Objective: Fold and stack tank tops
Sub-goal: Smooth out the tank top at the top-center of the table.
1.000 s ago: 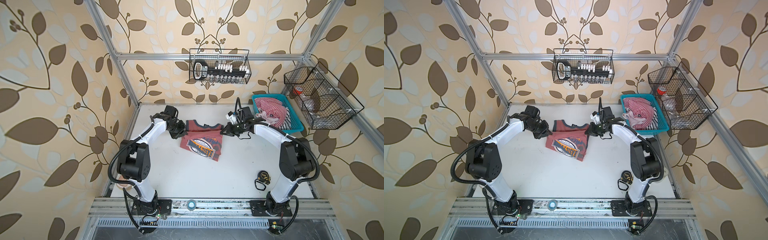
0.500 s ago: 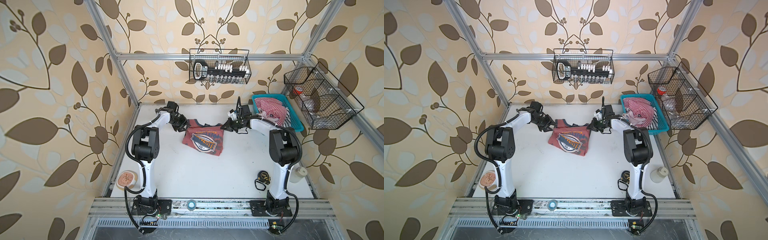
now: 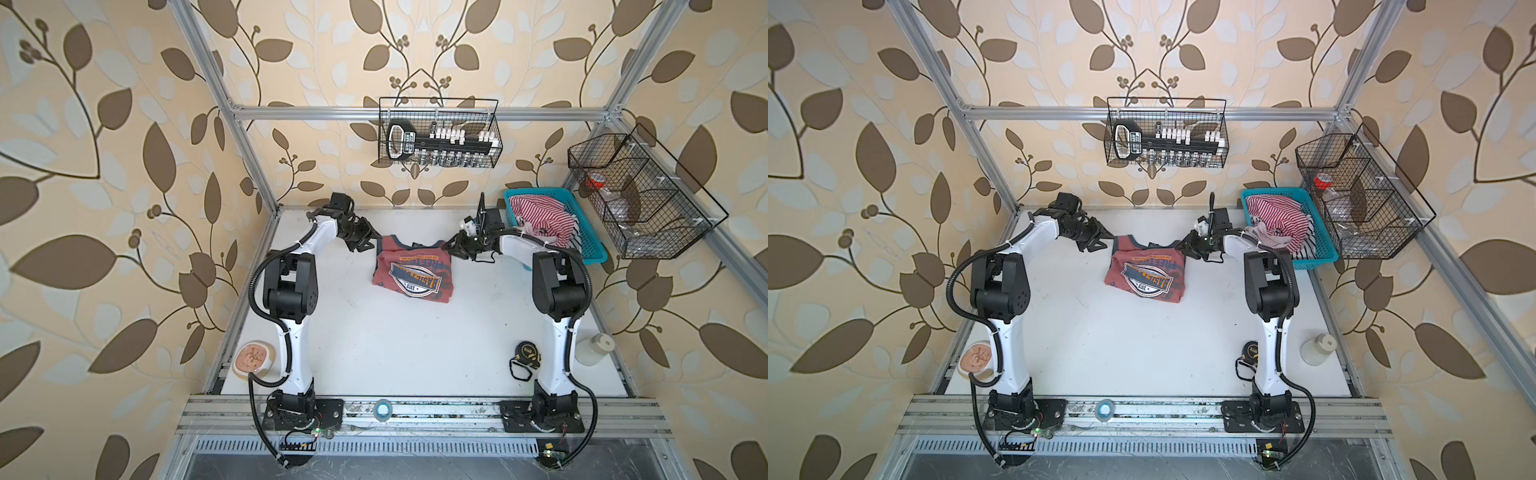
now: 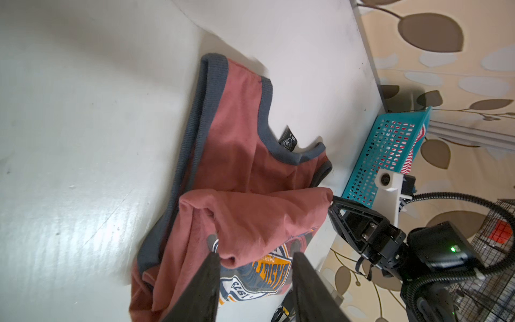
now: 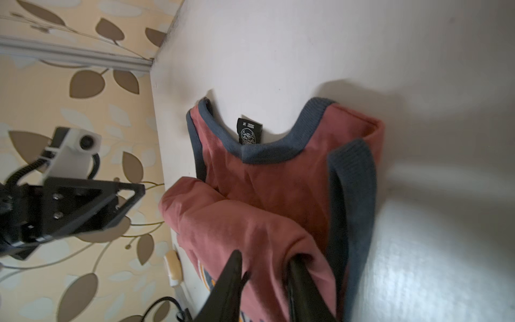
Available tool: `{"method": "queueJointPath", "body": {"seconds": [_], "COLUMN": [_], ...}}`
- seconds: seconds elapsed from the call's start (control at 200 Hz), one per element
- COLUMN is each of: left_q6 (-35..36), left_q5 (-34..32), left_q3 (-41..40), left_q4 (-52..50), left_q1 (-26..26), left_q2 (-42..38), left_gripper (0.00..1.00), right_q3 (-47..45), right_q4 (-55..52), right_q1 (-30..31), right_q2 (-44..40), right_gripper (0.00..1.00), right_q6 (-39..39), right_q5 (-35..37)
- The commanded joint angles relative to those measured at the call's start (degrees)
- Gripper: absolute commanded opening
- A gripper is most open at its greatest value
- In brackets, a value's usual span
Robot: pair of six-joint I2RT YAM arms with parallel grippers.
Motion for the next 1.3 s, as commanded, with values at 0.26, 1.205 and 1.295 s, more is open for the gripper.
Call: {"method": "queueJointPath", "body": {"seconds": [0.26,1.205,1.295], "left_q6": [5.91,1.63,-1.06], "left_q5": [1.49,3.16,3.42], "left_q3": [2.33,21.45,23.17], "left_q4": [-4.5,-6.47,-3.6], "left_q1": [-3.36,-1.99,-0.84], "left_q2": [3.1,14.69,16.78], "left_gripper": [0.43,0.21,0.31], "right_q3": [-2.58,2.29,3.35], "right_q4": [-0.94,0.63,1.6], "right_q1": [0.37,-1.53,-1.98], "right_q2": [-2.28,-0.09,1.85], "right_gripper": [0.43,0.0,0.0], "right_q6": [-4.06,0.6,2.07], "right_q5": [-1.03,-2.76,-2.78]}}
